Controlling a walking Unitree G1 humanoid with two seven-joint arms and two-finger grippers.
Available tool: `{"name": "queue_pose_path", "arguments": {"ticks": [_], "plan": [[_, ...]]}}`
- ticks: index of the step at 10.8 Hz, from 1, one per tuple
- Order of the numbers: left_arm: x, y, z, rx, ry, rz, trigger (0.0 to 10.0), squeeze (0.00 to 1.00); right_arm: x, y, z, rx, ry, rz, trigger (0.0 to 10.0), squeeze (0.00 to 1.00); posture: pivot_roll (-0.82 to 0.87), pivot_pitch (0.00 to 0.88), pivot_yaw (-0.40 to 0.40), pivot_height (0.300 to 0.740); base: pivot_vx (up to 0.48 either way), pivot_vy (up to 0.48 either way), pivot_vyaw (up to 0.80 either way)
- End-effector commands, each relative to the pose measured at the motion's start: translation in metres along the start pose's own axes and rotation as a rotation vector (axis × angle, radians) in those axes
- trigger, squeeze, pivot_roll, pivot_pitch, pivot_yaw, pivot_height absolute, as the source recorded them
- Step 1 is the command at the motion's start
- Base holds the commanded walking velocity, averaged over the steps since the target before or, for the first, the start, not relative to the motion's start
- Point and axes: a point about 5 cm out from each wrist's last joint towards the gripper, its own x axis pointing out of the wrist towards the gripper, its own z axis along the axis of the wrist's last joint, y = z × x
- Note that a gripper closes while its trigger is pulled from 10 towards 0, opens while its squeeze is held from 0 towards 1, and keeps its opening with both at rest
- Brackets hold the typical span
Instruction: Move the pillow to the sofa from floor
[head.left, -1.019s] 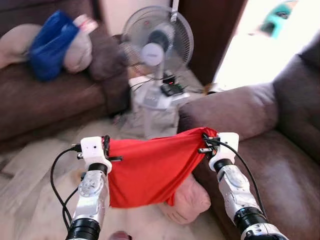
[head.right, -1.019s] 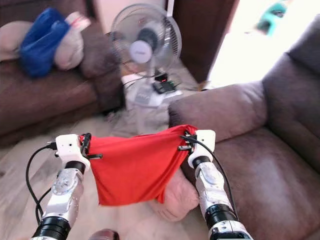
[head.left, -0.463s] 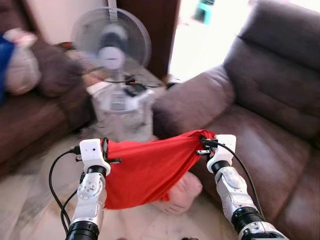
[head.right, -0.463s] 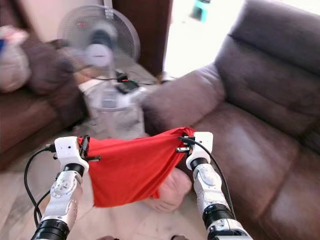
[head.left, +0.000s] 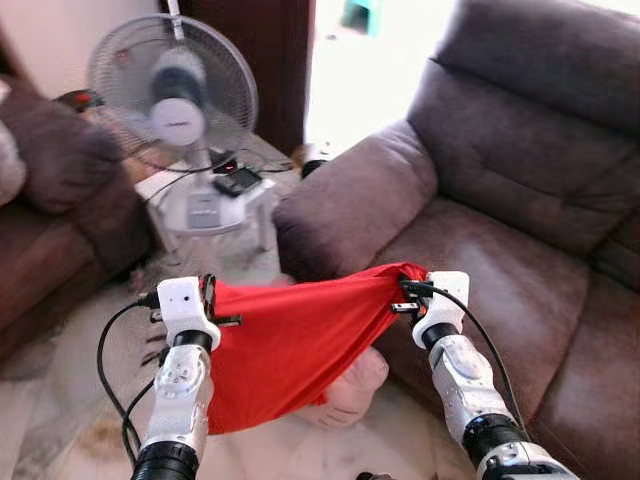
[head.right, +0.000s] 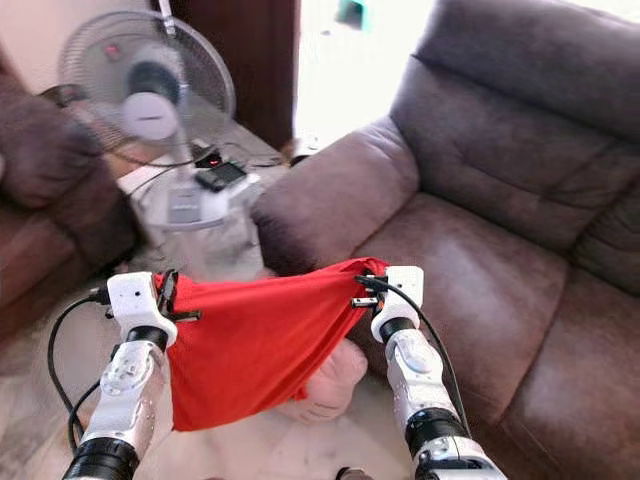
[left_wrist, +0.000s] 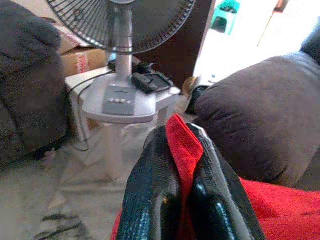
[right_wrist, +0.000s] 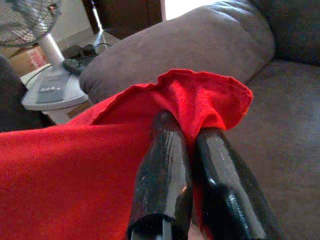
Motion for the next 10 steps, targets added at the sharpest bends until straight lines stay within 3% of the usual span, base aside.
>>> {"name": "queue_pose_path", "arguments": {"ticks": [1,3,10], "plan": [[0.0003,0.0063,0.0048,0.006,-0.028,0.026,10.0,0.0,0.0069,-0.0109,0.0285,0.002,-0.128,-0.044,10.0,0.0,0.09,0.031,-0.077,0.74,0.0,0.48,-0.79],[0.0002,0.0076,0.005,0.011,-0.029,0.032,10.0,0.0,0.007,-0.0116,0.0286,0.0,-0.126,-0.045,10.0,0.0,0.09,0.04,-0.078,0.74,0.0,0.33,-0.79],[0.002,0.0062,0.0051,0.029,-0.025,0.007,10.0,0.0,0.0072,-0.0147,0.0287,-0.005,-0.124,-0.059,10.0,0.0,0.09,0.057,-0.071,0.74,0.0,0.0,-0.79]]}}
